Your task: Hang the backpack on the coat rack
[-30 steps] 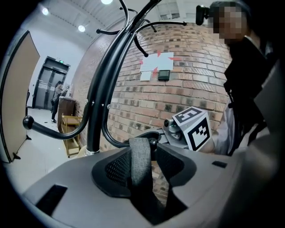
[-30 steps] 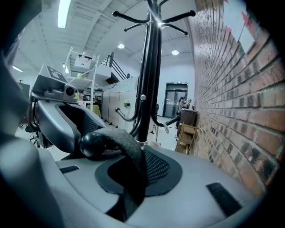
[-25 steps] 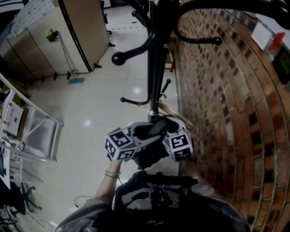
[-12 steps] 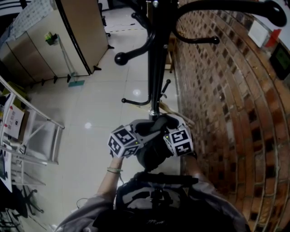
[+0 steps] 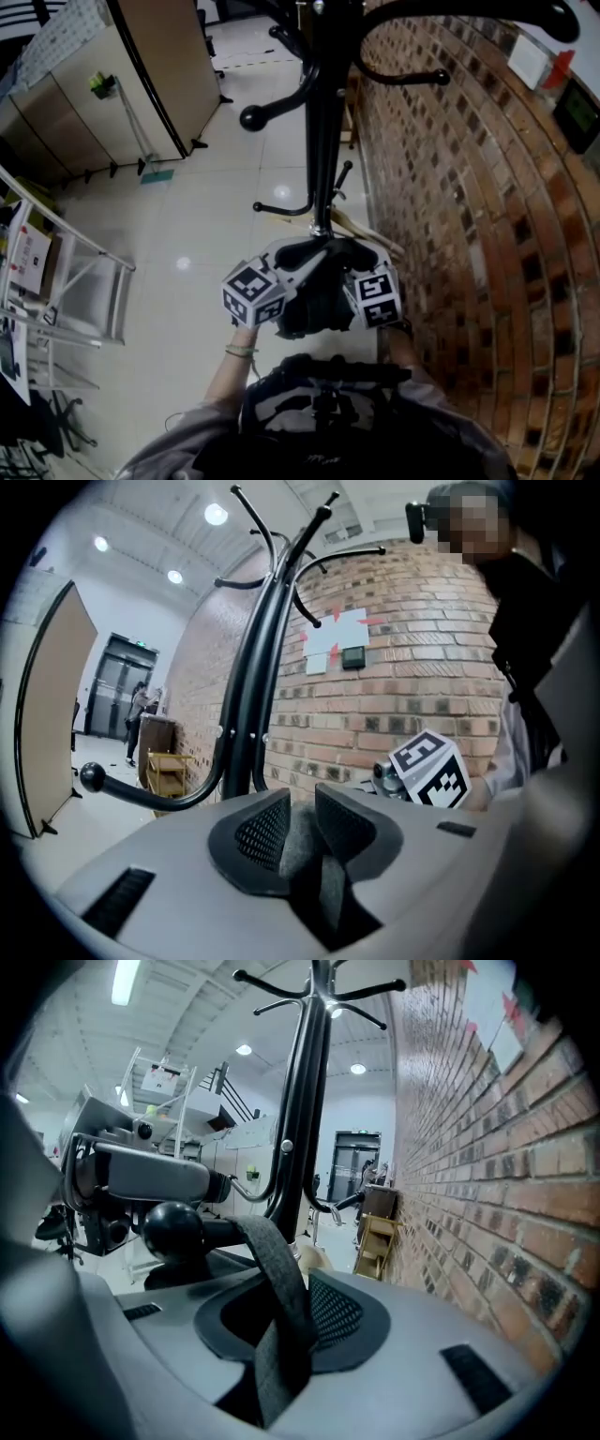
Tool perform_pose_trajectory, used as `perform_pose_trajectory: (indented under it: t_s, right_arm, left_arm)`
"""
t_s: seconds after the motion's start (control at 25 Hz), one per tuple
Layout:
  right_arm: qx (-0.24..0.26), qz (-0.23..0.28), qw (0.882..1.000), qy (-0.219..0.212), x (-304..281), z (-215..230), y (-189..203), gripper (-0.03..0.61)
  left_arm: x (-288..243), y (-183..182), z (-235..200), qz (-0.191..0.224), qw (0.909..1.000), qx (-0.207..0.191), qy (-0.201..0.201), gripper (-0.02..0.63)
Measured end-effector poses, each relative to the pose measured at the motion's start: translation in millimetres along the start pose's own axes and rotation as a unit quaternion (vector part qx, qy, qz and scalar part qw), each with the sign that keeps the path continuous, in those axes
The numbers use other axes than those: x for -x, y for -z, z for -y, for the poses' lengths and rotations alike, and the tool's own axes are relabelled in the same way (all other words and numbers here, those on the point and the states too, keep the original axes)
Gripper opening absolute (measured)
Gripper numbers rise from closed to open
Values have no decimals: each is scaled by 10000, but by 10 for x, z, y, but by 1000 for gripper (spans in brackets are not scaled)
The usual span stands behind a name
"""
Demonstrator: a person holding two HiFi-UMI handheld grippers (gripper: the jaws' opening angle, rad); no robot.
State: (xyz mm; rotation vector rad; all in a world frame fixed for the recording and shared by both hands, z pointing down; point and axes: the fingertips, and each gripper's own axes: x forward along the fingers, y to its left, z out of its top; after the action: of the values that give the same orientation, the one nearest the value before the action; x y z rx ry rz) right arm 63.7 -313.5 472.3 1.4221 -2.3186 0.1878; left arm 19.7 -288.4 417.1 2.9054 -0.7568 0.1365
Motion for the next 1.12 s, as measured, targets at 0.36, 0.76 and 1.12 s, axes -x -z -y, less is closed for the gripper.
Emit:
perform_pose_trajectory:
  t_s: [0.36, 0.76, 1.12]
  right_arm:
    - [-358, 266, 9987, 240, 311, -43, 49, 114]
    - [-1032, 539, 9894, 866, 661, -54, 88, 32]
    - [-1332, 549, 9852, 927, 803, -391, 221, 14]
  left_arm:
    - [77, 247, 42, -429, 9989, -146, -84, 86]
    - [146, 312, 130, -434, 9988, -4, -239, 84]
    - [329, 508, 325, -572, 9983, 74, -62, 84]
